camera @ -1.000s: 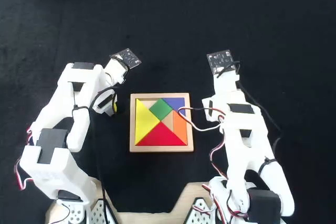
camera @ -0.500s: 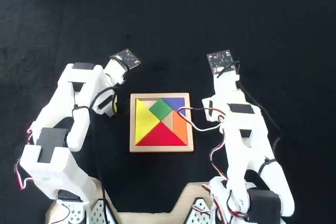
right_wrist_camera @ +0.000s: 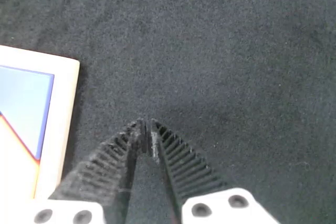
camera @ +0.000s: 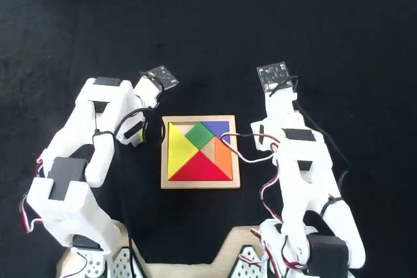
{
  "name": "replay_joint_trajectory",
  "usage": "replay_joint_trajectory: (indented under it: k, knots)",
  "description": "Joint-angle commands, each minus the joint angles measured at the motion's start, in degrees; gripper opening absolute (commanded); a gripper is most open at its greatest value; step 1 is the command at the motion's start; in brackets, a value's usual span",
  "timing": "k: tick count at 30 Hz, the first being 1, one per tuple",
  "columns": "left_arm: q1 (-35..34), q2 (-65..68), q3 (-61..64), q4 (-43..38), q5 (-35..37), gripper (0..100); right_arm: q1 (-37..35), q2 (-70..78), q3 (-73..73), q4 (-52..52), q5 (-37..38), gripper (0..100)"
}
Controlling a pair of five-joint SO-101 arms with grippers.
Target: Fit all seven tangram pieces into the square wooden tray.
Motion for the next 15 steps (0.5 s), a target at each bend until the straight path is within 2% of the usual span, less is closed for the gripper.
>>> replay_joint_trajectory:
  k: [1, 6, 11, 15]
  knots:
    - [2.3, -3.1, -5.7, 4.0, -0.2, 3, -0.9, -1.7, -0.2, 0.4, -0.2, 1.1]
    - [5.2, -4.4, -7.1, 4.3, -0.2, 3, -0.5, -1.9, -0.2, 0.4, -0.2, 1.1]
    - [12.1, -4.5, -8.8, 4.4, -0.4, 3, 0.1, -2.1, -0.5, 0.4, -0.2, 1.1]
    - [17.0, -4.4, -11.5, 4.0, -3.0, 3, 5.2, -2.1, -1.2, -0.1, -0.7, 1.1]
